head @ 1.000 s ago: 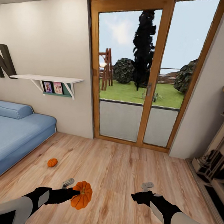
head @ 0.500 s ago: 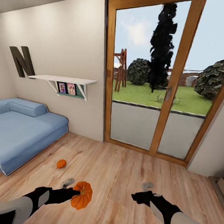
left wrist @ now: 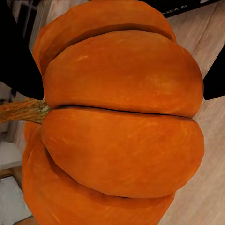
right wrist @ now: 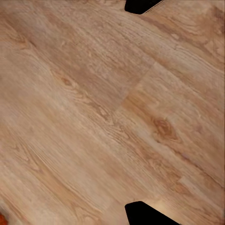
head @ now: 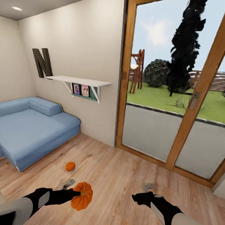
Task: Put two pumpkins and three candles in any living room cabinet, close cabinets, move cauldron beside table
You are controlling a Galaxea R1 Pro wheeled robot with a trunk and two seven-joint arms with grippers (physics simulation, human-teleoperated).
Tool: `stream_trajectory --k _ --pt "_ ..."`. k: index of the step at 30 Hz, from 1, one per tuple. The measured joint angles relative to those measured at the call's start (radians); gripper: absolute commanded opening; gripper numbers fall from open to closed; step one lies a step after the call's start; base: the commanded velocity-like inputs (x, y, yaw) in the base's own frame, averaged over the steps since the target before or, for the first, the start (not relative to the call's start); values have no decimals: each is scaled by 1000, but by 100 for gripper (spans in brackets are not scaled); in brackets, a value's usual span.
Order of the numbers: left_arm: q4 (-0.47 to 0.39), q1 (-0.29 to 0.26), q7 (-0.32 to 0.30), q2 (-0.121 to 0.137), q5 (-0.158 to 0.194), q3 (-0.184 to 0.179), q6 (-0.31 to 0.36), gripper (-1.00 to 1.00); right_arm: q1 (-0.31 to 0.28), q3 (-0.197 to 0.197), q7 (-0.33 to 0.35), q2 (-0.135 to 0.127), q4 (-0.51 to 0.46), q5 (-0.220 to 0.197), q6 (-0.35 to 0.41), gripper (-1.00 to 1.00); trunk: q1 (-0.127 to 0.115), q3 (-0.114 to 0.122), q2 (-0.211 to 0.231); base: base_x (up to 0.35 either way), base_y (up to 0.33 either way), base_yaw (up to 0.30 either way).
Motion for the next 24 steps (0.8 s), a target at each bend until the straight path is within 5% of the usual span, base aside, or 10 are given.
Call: stream_trajectory --k 24 --pt "0 0 -1 0 0 0 -2 -100 0 0 0 2 9 0 -6 100 0 0 0 328 -124 286"
